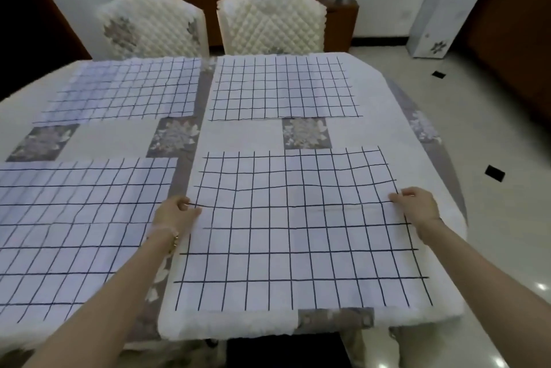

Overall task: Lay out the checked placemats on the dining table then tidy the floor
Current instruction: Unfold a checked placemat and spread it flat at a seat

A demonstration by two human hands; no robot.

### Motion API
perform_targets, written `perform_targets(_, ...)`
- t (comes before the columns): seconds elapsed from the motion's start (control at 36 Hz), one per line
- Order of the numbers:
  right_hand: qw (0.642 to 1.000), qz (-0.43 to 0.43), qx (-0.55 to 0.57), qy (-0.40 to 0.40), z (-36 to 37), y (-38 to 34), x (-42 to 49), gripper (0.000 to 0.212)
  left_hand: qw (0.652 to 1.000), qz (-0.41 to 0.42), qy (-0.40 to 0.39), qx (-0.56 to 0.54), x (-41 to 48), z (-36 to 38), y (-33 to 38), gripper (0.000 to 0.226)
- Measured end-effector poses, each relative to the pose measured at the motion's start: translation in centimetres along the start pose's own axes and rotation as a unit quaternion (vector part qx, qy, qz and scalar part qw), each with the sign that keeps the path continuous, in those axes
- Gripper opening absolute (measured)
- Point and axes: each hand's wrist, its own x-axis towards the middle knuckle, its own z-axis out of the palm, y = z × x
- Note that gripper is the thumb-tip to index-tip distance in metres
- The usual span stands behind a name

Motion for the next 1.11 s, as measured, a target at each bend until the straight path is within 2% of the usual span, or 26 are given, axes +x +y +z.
perform_targets(0.33, 0.998, 0.007, -0.054, 0.031, 2.0, 0.7, 0.9, 0.034, 1.000, -0.003, -0.005, -0.007, 1.9, 0.0, -1.9, 0.039)
perform_targets(0.69, 0.995, 0.014, -0.091, 0.047, 1.7, 0.9, 1.2, 0.035, 0.999, 0.023, 0.046, -0.018, 1.7, 0.9, -2.3, 0.029)
perform_targets(1.03, 0.996, 0.027, -0.072, 0.045, 1.6, 1.1, 1.7, 0.035, 0.997, 0.023, 0.056, -0.047, 1.8, 1.4, -2.5, 0.032)
perform_targets(1.11, 0.996, 0.015, -0.050, 0.066, 1.6, 1.0, 1.7, 0.037, 0.994, 0.053, 0.093, -0.001, 1.4, 1.6, -2.2, 0.037)
